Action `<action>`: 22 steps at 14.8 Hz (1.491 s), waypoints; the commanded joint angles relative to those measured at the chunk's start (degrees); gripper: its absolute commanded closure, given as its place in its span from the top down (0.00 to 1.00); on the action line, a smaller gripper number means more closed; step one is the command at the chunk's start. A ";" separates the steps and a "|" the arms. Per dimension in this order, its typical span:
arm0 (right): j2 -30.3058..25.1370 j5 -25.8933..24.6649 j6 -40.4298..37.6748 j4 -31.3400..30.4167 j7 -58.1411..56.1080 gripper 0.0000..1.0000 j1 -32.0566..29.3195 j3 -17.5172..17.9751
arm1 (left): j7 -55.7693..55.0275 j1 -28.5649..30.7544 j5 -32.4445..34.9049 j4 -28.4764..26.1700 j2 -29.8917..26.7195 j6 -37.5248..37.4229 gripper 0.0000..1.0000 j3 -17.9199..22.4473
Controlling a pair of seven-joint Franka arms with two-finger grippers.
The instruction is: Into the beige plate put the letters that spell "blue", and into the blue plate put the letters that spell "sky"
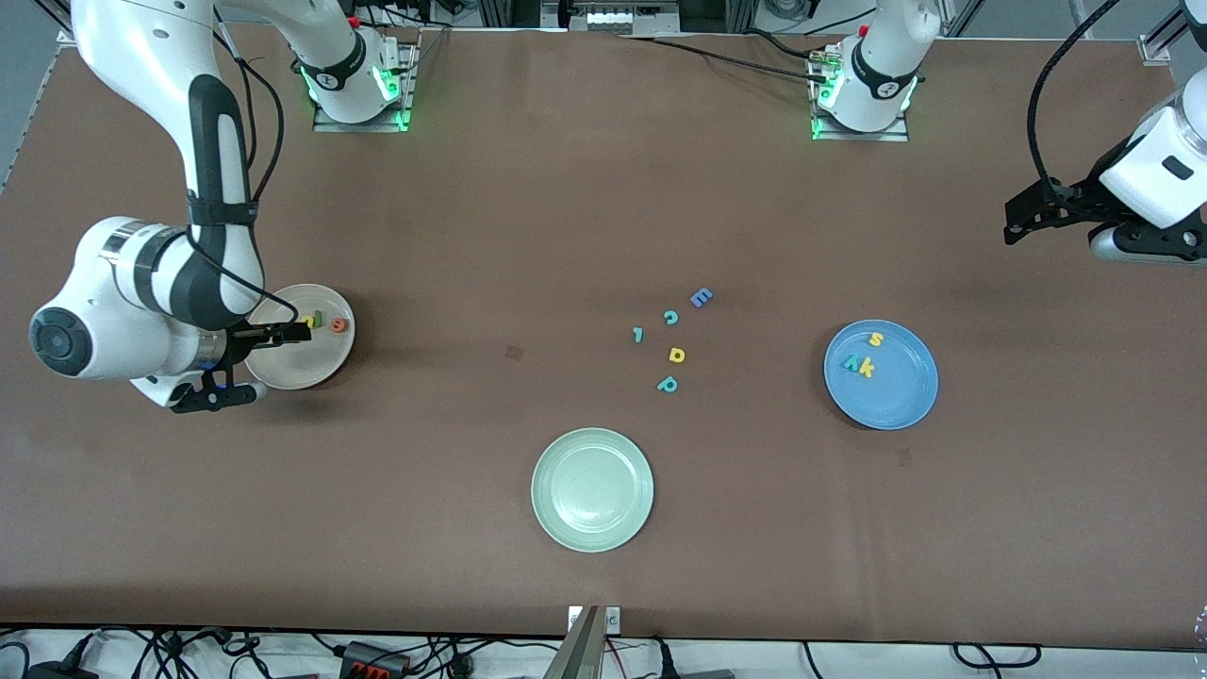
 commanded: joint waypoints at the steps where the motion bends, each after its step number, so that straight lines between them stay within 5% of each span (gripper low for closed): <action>1: -5.03 -1.23 -1.78 2.04 10.58 1.00 -9.47 11.44 | 1.13 0.06 -0.71 -0.29 -0.77 -0.59 1.00 0.26; 3: -8.55 -7.98 -1.69 2.39 17.11 1.00 -15.46 21.03 | 1.04 0.06 -0.71 -0.29 -0.77 -0.59 1.00 0.35; 6: -14.43 -19.49 -1.34 2.83 21.88 1.00 -19.87 28.35 | 1.04 0.06 -0.71 -0.29 -0.77 -0.59 1.00 0.35; 8: -17.51 -21.98 -1.17 3.53 21.88 1.00 -25.22 32.48 | 1.04 0.06 -0.71 -0.29 -0.77 -0.59 1.00 0.35; 17: -22.98 -24.01 -7.75 11.17 19.69 1.00 -33.85 32.94 | 1.04 0.06 -0.71 0.58 -0.60 -0.86 1.00 0.35; 22: -24.03 -24.45 -9.43 10.66 17.75 1.00 -33.42 33.12 | 1.04 0.06 -0.71 0.68 -0.51 -0.86 1.00 0.35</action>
